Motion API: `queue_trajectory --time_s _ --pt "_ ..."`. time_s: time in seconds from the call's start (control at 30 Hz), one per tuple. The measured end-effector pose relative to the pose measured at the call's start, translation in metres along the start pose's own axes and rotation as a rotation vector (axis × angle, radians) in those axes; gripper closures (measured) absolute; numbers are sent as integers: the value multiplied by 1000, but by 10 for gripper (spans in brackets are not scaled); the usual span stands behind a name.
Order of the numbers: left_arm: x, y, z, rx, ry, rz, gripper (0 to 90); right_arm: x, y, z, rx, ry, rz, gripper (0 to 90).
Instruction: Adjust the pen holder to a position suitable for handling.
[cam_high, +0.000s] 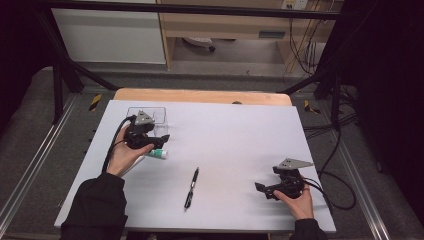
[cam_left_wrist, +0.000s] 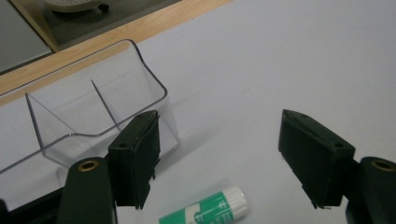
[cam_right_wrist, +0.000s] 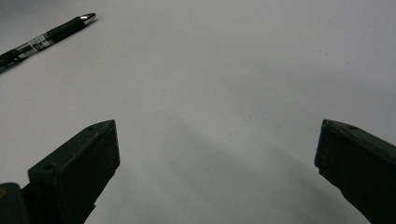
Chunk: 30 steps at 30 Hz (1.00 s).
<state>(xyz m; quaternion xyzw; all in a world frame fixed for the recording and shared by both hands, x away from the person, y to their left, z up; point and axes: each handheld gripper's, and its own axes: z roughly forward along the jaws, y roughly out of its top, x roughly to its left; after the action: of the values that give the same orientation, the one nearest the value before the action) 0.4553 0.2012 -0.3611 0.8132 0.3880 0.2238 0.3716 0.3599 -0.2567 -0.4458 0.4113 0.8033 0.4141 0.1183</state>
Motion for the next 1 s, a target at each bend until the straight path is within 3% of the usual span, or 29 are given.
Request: queue_trajectory --time_s 0.43,0.73,1.0 --pt "11 17 23 2 68 -13 473 0 0 0 -2 -2 -1 7" --pt "18 20 47 55 115 11 556 0 0 0 -1 -4 -6 7" --pt "23 17 62 94 137 4 620 0 0 0 0 -3 -5 7"
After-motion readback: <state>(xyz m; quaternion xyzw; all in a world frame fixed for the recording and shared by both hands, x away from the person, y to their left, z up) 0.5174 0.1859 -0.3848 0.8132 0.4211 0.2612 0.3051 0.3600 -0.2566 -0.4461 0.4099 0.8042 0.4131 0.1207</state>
